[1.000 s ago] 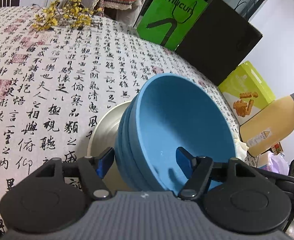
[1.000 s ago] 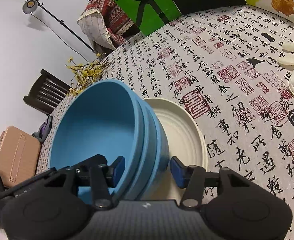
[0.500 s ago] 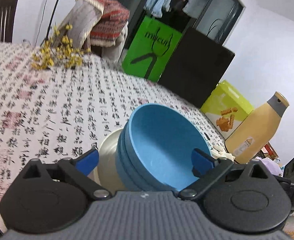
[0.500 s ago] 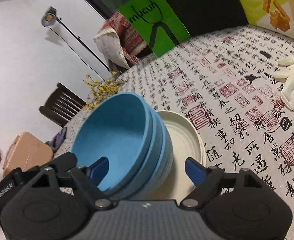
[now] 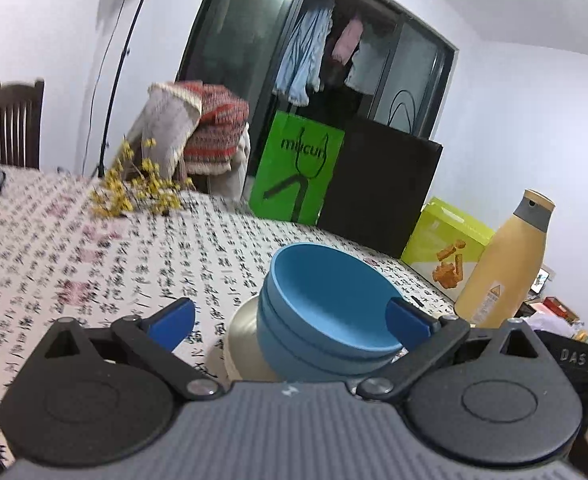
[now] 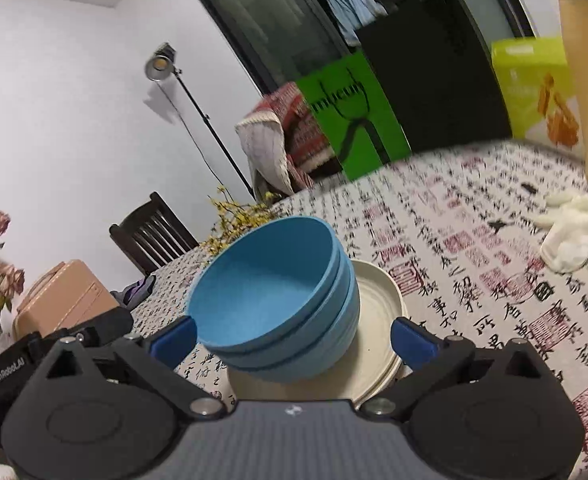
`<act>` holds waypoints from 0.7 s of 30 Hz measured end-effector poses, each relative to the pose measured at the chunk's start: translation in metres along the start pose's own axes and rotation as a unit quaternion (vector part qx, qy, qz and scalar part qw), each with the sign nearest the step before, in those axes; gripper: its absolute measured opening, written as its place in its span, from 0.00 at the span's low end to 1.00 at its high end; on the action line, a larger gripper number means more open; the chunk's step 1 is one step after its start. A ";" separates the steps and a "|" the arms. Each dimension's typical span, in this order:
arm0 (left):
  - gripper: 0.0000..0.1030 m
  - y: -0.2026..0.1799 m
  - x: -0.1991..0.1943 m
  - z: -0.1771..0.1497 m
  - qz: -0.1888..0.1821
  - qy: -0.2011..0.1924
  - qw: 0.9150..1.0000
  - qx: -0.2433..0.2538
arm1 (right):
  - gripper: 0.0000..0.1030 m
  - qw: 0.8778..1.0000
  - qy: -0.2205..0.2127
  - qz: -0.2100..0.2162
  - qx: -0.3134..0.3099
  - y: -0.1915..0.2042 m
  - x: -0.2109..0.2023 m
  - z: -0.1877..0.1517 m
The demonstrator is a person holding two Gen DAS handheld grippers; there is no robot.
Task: Organize plates and bowls
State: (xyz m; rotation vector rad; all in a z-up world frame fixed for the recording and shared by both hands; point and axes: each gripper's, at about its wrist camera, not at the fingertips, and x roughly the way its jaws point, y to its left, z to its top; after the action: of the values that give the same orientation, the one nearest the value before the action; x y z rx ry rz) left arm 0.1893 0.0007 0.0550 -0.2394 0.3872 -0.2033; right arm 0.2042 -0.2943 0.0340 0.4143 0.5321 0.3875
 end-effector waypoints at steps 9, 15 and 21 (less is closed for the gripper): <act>1.00 -0.009 -0.050 -0.034 0.035 -0.056 0.995 0.077 | 1.00 0.997 -0.049 -0.008 -0.058 0.011 -0.040 -0.029; 1.00 0.000 -0.066 -0.062 0.039 -0.068 0.994 0.083 | 1.00 0.993 -0.075 -0.022 -0.087 0.013 -0.058 -0.051; 1.00 0.014 -0.066 -0.088 0.058 -0.057 0.994 0.071 | 1.00 0.990 -0.092 -0.043 -0.098 0.010 -0.065 -0.079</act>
State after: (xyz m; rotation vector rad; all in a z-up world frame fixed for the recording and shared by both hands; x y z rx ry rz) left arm 0.0964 0.0130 -0.0048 -0.0880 0.2709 -0.1024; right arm 0.1066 -0.2941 0.0031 0.2337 0.3277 0.3125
